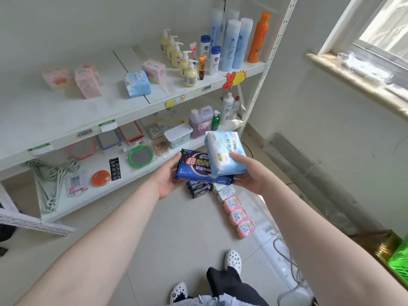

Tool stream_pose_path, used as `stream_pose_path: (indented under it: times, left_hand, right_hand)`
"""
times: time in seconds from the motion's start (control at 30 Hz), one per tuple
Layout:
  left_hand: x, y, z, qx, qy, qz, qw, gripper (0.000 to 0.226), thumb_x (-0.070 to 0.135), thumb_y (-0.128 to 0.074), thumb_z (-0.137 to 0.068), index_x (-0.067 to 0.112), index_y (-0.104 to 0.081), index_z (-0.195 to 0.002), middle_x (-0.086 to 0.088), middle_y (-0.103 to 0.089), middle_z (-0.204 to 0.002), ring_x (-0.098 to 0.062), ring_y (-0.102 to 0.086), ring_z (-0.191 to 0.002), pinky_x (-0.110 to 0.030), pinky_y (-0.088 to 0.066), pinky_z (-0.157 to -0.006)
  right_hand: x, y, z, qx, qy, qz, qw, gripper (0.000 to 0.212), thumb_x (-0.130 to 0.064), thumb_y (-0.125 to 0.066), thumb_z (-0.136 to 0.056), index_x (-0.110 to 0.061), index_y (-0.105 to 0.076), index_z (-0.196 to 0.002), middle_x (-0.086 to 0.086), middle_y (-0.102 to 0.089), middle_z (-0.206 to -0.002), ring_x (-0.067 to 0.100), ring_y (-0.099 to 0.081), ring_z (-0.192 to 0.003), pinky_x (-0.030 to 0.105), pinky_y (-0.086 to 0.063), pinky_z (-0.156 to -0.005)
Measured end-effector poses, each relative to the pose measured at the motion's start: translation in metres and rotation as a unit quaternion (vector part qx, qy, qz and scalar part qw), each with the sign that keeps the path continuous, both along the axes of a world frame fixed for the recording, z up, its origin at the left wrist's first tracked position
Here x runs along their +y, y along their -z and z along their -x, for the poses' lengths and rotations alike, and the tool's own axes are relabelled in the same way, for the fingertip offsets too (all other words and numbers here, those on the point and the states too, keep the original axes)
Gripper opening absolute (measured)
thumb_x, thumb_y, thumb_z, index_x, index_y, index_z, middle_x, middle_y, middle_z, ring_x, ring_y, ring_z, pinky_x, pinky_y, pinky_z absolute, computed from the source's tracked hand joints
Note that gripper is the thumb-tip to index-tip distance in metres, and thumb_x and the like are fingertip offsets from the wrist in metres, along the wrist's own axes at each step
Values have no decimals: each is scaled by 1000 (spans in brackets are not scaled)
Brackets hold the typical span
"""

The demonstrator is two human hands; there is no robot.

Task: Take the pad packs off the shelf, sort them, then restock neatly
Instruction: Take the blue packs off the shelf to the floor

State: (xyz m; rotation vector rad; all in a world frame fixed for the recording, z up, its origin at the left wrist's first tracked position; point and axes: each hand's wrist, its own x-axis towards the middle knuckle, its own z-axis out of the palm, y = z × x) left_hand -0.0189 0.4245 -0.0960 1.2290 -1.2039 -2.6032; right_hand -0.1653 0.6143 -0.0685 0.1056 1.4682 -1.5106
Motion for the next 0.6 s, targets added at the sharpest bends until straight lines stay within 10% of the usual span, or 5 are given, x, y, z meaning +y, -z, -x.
stream_pose_path:
  times: [0.1,0.33,0.6]
  left_hand:
    - [-2,-1,28,-84,105,116,984,14,27,-59,-93,17,-61,-102,3,-73,-74,-9,-67,-64,-21,-55,-57]
    - [-1,53,91,-201,78,130,968,27,19,-42,-102,26,-43,-128,1,-57,-114,-25,-55,-102,-67,-33,-97]
    - [2,177,117,-279,-122,195,932,34,2,-58,-91,9,-55,-123,-7,-63,-118,-19,-58,-85,-22,-47,-64]
  right_hand:
    - [10,11,33,-6,-31,-24,999,44,-28,-73,-82,-13,-59,-121,12,-71,-112,30,-70,-99,42,-57,-82]
    - [50,60,123,6,-131,-108,986,35,-17,-71,-85,-22,-59,-117,7,-71,-106,26,-71,-85,35,-60,-71]
    - [38,175,152,7,-100,-208,973,56,9,-74,-74,-13,-57,-123,14,-57,-124,26,-68,-71,36,-61,-56]
